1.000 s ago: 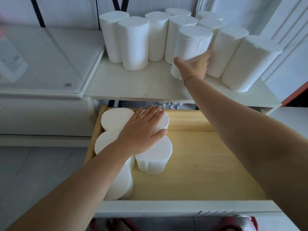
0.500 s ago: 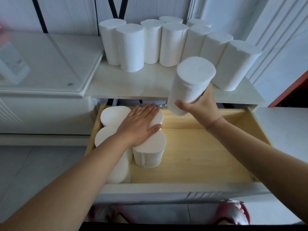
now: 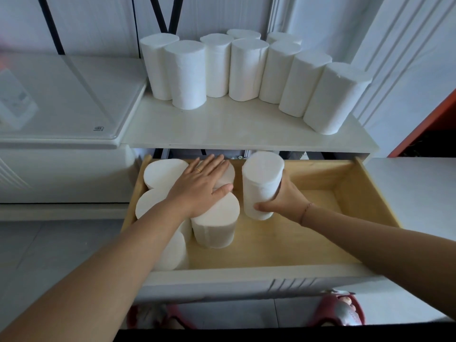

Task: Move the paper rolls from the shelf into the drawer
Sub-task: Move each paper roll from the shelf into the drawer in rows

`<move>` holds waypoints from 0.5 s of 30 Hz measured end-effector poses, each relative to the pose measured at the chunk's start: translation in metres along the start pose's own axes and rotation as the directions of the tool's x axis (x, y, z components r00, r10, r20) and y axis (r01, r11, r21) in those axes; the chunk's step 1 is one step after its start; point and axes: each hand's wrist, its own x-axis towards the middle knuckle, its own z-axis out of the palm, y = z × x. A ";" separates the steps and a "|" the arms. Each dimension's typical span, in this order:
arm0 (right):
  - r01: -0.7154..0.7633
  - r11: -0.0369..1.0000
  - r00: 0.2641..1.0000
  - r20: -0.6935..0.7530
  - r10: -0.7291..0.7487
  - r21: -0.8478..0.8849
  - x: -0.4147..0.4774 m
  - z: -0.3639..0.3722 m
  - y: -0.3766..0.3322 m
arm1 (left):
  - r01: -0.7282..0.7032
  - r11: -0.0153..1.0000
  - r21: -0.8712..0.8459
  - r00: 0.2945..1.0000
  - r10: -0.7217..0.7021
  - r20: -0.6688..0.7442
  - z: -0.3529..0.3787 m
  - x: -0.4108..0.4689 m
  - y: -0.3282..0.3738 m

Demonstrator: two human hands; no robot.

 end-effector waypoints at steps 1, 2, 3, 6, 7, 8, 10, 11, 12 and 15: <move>-0.017 1.000 1.000 0.008 0.018 -0.023 0.000 0.004 0.006 | -0.003 1.000 -0.002 1.000 0.003 0.004 0.000 0.000 0.000; -0.032 0.998 0.999 0.018 0.033 -0.047 0.001 0.007 0.011 | -0.007 1.000 -0.002 1.000 0.007 0.004 0.001 0.000 0.000; -0.040 0.997 0.999 0.028 0.042 -0.069 0.002 0.009 0.015 | -0.010 1.000 -0.003 1.000 0.010 0.001 0.001 0.000 -0.001; -0.051 0.994 0.998 0.022 0.053 -0.097 0.006 0.011 0.021 | -0.012 1.000 -0.004 1.000 0.012 -0.012 0.002 0.001 -0.002; -0.052 0.994 0.998 0.016 0.054 -0.099 0.007 0.011 0.022 | -0.013 1.000 -0.005 1.000 0.013 -0.014 0.002 0.001 -0.002; -0.053 0.994 0.998 0.017 0.055 -0.101 0.007 0.010 0.023 | -0.016 1.000 -0.008 1.000 0.016 -0.013 0.002 0.001 -0.002; -0.053 0.993 0.998 0.037 0.057 -0.105 0.007 0.008 0.025 | -0.021 1.000 -0.009 1.000 0.021 -0.013 0.002 0.001 -0.002; -0.056 0.992 0.997 0.046 0.062 -0.109 0.006 0.006 0.026 | -0.022 1.000 -0.007 1.000 0.022 -0.014 0.002 0.001 -0.002; -0.062 0.992 0.996 0.055 0.069 -0.112 0.006 0.004 0.027 | -0.022 1.000 -0.004 1.000 0.022 -0.015 0.003 0.002 -0.002; -0.089 0.989 0.985 0.136 0.105 -0.117 0.008 -0.003 0.027 | -0.016 1.000 -0.007 1.000 0.016 -0.014 0.003 0.002 -0.003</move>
